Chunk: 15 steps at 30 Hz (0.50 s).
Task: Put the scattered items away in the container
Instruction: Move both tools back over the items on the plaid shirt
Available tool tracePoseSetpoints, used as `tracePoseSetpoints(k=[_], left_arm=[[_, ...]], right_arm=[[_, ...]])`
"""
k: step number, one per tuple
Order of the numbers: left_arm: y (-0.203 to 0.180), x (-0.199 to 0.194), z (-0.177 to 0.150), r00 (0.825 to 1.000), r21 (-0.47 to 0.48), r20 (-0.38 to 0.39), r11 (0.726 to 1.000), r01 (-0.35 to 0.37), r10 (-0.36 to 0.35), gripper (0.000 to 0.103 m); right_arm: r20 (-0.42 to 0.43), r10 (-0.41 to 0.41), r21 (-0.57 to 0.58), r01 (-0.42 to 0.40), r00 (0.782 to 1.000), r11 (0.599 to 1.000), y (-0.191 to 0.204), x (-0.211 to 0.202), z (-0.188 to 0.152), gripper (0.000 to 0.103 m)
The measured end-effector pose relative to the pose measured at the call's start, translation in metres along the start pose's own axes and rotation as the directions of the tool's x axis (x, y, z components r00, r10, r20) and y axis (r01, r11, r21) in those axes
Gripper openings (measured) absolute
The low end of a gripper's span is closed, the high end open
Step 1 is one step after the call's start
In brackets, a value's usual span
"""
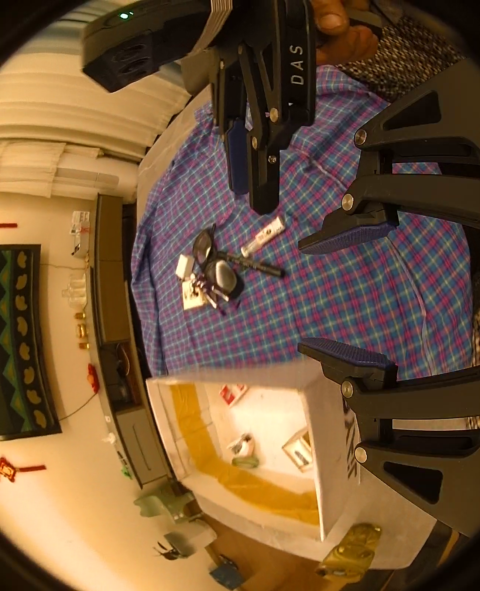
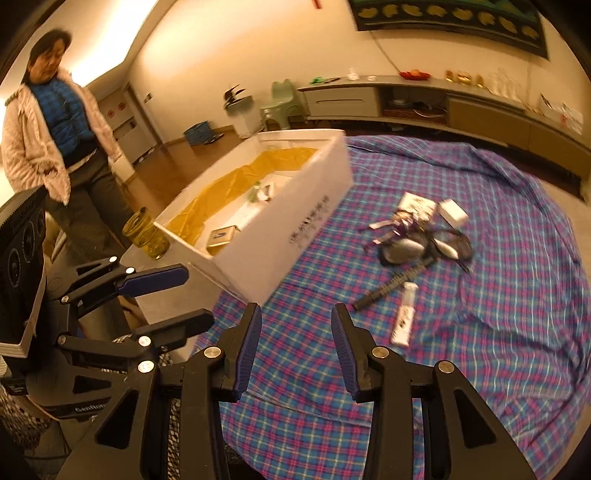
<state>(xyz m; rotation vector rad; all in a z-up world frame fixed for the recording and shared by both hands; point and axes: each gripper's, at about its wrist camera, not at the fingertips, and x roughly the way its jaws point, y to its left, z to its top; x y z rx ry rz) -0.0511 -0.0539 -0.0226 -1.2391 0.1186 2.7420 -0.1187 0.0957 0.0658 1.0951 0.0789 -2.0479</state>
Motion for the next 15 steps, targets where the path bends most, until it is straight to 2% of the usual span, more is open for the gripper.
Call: tracePoseSetpoints(k=[8,15], left_arm=[[-0.028,0.031,0.003,0.999,0.003,-0.035,0.999,0.039,-0.039,0.050],[-0.039,0.075,0.014,0.997,-0.013,-0.066,0.999,0.048,-0.049,0.050]], right_arm=[[0.013,-0.014,0.150,0.012,1.000,0.989,-0.058,-0.003,-0.026,0.041],[-0.008,-0.045,0.215,0.045,0.999,0.976,-0.096,0.008,-0.035,0.041]])
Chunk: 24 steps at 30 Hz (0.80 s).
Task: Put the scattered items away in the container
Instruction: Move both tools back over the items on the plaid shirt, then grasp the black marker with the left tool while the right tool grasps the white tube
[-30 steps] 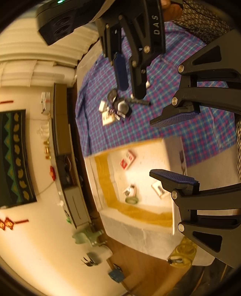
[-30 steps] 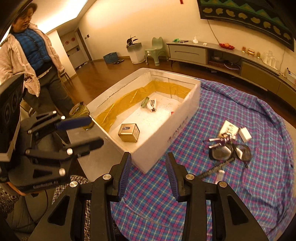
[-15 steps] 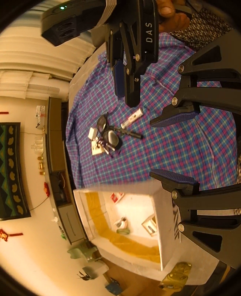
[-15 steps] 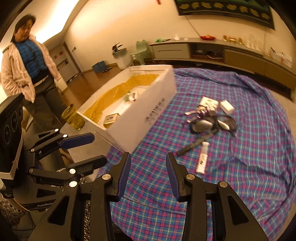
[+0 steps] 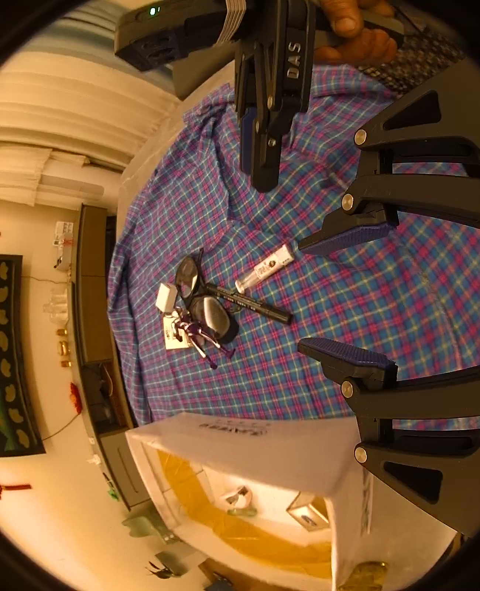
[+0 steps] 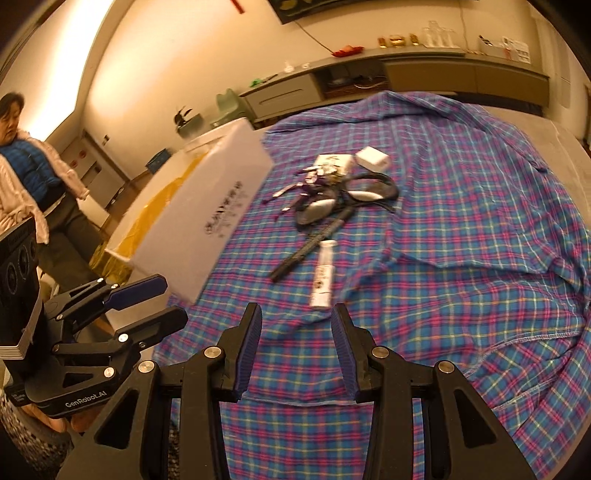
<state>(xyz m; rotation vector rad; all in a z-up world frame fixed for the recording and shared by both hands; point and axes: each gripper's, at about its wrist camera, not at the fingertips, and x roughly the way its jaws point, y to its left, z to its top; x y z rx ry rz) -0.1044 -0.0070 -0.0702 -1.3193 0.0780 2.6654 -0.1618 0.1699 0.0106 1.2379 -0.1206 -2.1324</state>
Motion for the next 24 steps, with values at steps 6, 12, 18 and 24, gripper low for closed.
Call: tracePoseSetpoints(k=[6,12,18,24], left_arm=[[0.001,0.038,0.014,1.000,-0.023,-0.026,1.000,-0.003,0.002,0.050],[0.006,0.072,0.024,0.999,-0.056,-0.042,0.998,-0.017,0.015,0.050],[0.023,0.100,0.027,0.998,-0.101,-0.067,0.995,-0.028,0.021,0.050],[0.032,0.117,0.027,0.998,-0.132,-0.062,0.991,0.003,-0.011,0.050]], right_arm=[[-0.013,-0.032,-0.013,0.032,0.999,0.999,-0.017,0.013,0.016,0.041],[-0.035,-0.037,-0.038,0.036,0.999,0.999,-0.025,0.031,0.033,0.041],[-0.072,0.004,-0.075,-0.009,0.997,0.997,-0.017,0.055,0.030,0.041],[-0.129,-0.015,-0.116,0.000,0.992,0.993,-0.014,0.081,0.017,0.041]])
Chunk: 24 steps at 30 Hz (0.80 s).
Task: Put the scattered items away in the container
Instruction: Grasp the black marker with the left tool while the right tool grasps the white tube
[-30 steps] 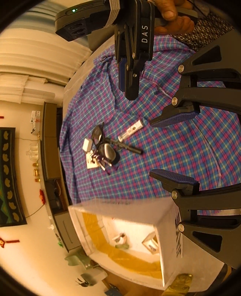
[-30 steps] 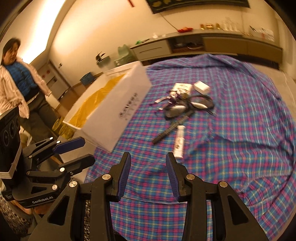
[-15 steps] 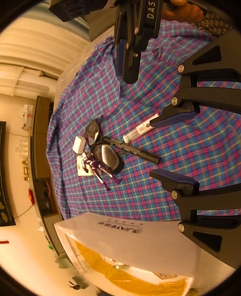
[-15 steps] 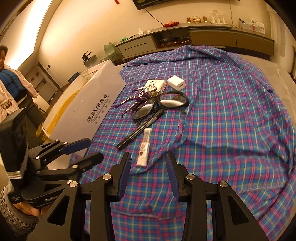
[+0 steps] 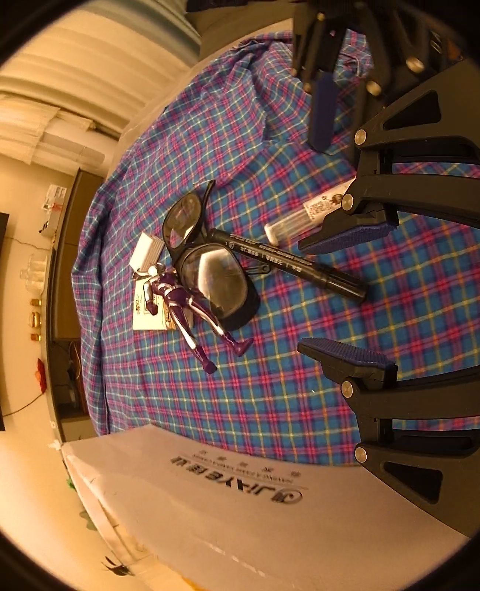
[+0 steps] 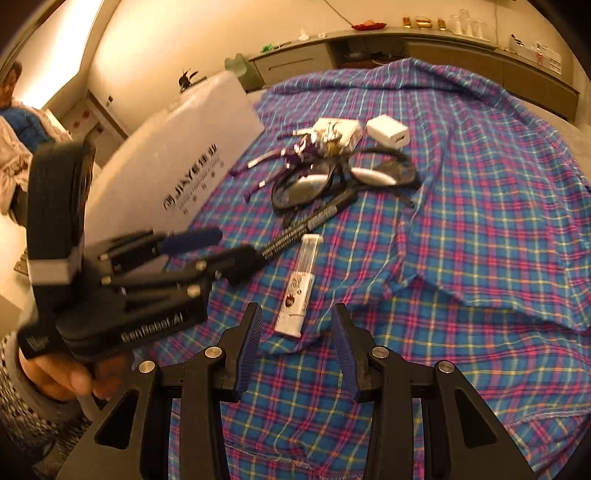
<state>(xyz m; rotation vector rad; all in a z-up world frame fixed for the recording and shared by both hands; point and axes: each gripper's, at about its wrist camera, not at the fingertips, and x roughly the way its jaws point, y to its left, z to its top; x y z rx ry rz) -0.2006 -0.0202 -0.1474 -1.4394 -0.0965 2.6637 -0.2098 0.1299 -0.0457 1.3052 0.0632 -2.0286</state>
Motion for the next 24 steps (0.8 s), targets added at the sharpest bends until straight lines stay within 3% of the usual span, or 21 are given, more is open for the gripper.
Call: tracePoseSetpoints(k=[6,11,12,14,15,19,24], left_arm=[[-0.002,0.017,0.001,1.000,0.009,-0.011,1.000,0.019,-0.019,0.050],[0.000,0.020,0.004,1.000,0.014,0.006,0.999,0.030,-0.030,0.049],[0.000,0.020,0.004,0.999,0.024,0.006,0.999,0.032,-0.032,0.047],[-0.004,0.021,0.002,1.000,0.066,0.010,0.997,0.029,-0.030,0.026],[-0.007,0.021,0.001,1.000,0.088,0.014,0.996,0.015,-0.016,0.025],[-0.014,0.017,-0.003,1.000,0.133,0.022,0.991,0.013,-0.016,0.020],[-0.022,0.007,-0.007,0.999,0.162,0.049,0.987,0.014,-0.022,0.018]], right_arm=[[-0.021,-0.012,-0.035,0.011,1.000,0.999,0.008,0.019,0.000,0.041],[0.005,-0.065,-0.098,0.065,0.998,0.993,0.016,0.029,0.006,0.040],[0.011,-0.084,-0.115,0.084,0.996,0.990,0.019,0.031,0.008,0.039],[0.021,-0.131,-0.163,0.133,0.991,0.978,0.024,0.035,0.008,0.029],[0.025,-0.157,-0.188,0.159,0.987,0.969,0.027,0.036,0.007,0.022],[0.023,-0.164,-0.179,0.165,0.986,0.970,0.024,0.031,0.003,0.019],[0.022,-0.110,-0.088,0.112,0.994,0.990,0.008,0.022,0.003,0.018]])
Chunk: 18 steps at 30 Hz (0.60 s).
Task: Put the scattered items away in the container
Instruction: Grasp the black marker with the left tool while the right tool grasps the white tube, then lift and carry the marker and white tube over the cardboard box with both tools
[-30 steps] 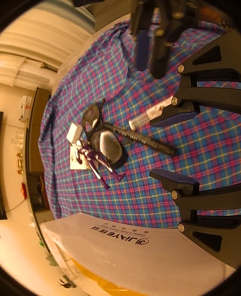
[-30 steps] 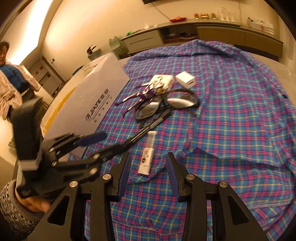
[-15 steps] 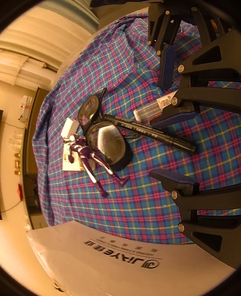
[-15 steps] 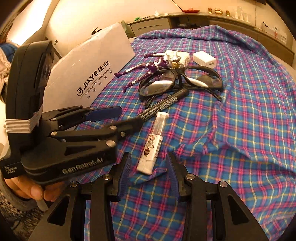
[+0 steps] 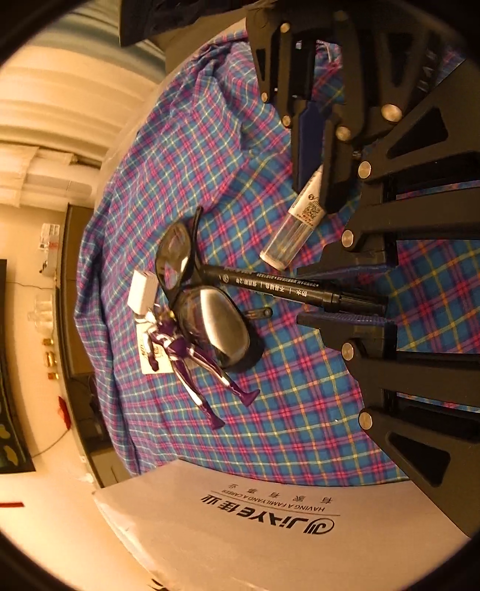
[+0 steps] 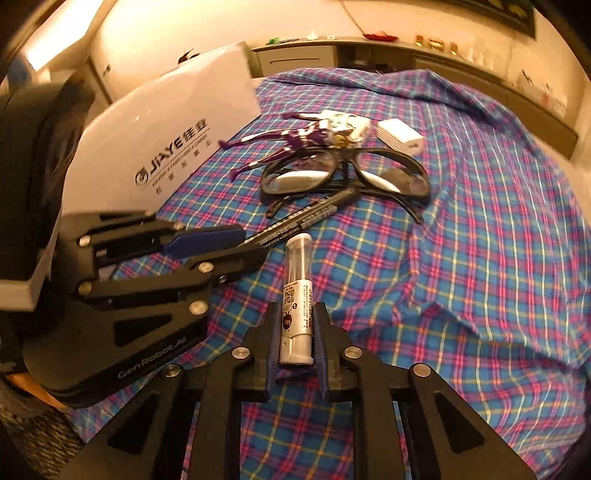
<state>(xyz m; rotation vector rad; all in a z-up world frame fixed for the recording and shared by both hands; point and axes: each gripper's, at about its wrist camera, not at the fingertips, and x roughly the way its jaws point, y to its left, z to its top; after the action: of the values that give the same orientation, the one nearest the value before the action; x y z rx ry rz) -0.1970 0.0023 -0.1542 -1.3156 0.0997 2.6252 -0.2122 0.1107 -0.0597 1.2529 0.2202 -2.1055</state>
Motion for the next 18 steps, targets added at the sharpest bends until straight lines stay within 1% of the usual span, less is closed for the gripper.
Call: tracePoseSetpoints(k=[5,6,7,13,18], left_arm=[[0.003,-0.011,-0.001,1.000,-0.036,0.012,0.999,0.012,-0.011,0.016],[0.004,-0.012,-0.002,1.000,-0.048,0.009,0.999,0.016,-0.015,0.016],[0.006,-0.014,-0.003,1.000,-0.060,0.007,0.998,0.019,-0.018,0.016],[0.008,-0.024,-0.010,1.000,-0.089,0.006,0.996,-0.001,0.002,0.016],[0.009,-0.035,-0.018,1.000,-0.116,0.009,0.993,0.000,0.001,0.016]], right_arm=[[0.028,0.040,0.054,-0.042,0.999,0.998,-0.006,-0.013,0.000,0.016],[0.033,0.041,0.054,-0.043,0.999,0.998,-0.005,-0.015,-0.001,0.015],[0.036,0.042,0.055,-0.044,0.998,0.998,-0.004,-0.016,-0.001,0.012],[0.035,0.043,0.046,-0.044,0.998,0.998,0.001,-0.021,-0.004,0.012],[0.044,0.049,0.037,-0.051,0.998,0.998,0.008,-0.027,-0.007,0.012]])
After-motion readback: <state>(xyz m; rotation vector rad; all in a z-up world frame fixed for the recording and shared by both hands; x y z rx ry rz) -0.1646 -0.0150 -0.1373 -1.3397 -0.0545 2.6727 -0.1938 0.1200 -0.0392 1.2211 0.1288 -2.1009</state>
